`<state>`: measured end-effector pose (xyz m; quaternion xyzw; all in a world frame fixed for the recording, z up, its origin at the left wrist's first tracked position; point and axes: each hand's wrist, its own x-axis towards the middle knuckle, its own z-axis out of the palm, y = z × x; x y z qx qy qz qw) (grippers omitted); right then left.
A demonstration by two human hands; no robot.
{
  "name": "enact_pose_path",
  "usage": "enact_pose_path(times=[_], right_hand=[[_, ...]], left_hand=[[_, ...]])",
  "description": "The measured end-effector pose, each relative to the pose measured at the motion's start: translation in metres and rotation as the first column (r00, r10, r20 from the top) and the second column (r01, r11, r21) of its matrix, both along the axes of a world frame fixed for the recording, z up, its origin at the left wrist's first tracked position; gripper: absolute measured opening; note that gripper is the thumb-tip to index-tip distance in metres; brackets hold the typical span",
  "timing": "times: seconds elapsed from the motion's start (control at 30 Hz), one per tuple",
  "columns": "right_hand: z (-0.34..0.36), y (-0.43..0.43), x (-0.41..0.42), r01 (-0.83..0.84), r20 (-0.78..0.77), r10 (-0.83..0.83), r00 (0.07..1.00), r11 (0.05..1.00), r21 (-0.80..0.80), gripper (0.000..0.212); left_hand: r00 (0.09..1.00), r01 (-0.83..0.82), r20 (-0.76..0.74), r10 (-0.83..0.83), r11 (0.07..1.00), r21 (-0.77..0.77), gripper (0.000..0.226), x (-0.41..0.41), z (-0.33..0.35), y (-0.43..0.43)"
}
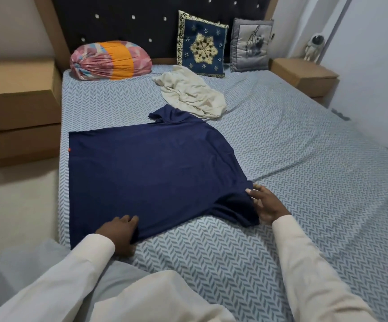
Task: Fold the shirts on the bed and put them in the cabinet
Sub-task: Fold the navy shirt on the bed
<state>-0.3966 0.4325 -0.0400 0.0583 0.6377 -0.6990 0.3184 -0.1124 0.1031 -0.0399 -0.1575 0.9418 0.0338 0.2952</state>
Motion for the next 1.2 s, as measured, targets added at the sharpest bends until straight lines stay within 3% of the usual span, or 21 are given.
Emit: enact_pose_path(times=[0.13,0.2,0.27,0.3,0.4,0.5,0.57,0.63,0.73,0.9,0.97,1.2], right_hand=[[-0.002,0.011,-0.009,0.165,-0.129,-0.134,0.983,0.947,0.274,0.026],[-0.006,0.016,-0.012,0.323,-0.265,-0.216,0.940,0.817,0.477,0.032],[-0.002,0.017,-0.002,0.379,-0.413,-0.106,0.905,0.643,0.665,0.028],[0.000,0.013,0.006,0.366,-0.471,-0.006,0.882,0.638,0.678,0.024],[0.000,-0.009,0.042,0.129,-0.584,0.353,0.731,0.768,0.627,0.018],[-0.016,-0.039,0.068,-0.096,-0.527,0.680,0.509,0.654,0.751,0.014],[-0.025,-0.056,0.076,-0.094,-0.482,0.795,0.368,0.548,0.831,0.015],[-0.030,-0.064,0.077,0.003,-0.447,0.850,0.279,0.465,0.885,0.015],[-0.031,-0.067,0.074,0.142,-0.404,0.886,0.228,0.380,0.914,0.016],[-0.030,-0.065,0.068,0.241,-0.429,0.877,0.219,0.377,0.894,0.009],[-0.032,-0.065,0.069,0.236,-0.376,0.901,0.217,0.325,0.916,0.012],[-0.052,-0.072,0.069,0.175,-0.437,0.894,0.099,0.417,0.892,0.024]], left_hand=[[0.996,-0.045,0.076,0.051,0.995,-0.084,0.068,0.004,0.000,0.002],[0.989,-0.080,0.116,0.094,0.989,-0.122,0.062,0.007,0.001,0.001],[0.978,-0.122,0.151,0.146,0.980,-0.158,0.060,0.009,0.000,0.001],[0.973,-0.126,0.170,0.156,0.976,-0.175,0.057,0.009,0.002,0.001],[0.966,-0.069,0.234,0.113,0.979,-0.191,0.047,0.008,0.006,0.001],[0.973,-0.024,0.219,0.070,0.978,-0.208,0.042,0.011,0.010,0.002],[0.981,-0.030,0.180,0.070,0.976,-0.217,0.041,0.012,0.009,0.000],[0.987,-0.042,0.145,0.076,0.973,-0.225,0.041,0.015,0.008,-0.003],[0.990,-0.075,0.099,0.100,0.970,-0.230,0.040,0.021,0.009,-0.012],[0.985,-0.154,0.046,0.163,0.974,-0.164,0.041,0.032,0.010,-0.039],[0.983,-0.160,0.066,0.170,0.979,-0.127,0.040,0.036,0.010,-0.044],[0.986,-0.110,0.120,0.115,0.993,-0.046,0.034,0.037,0.012,-0.043]])
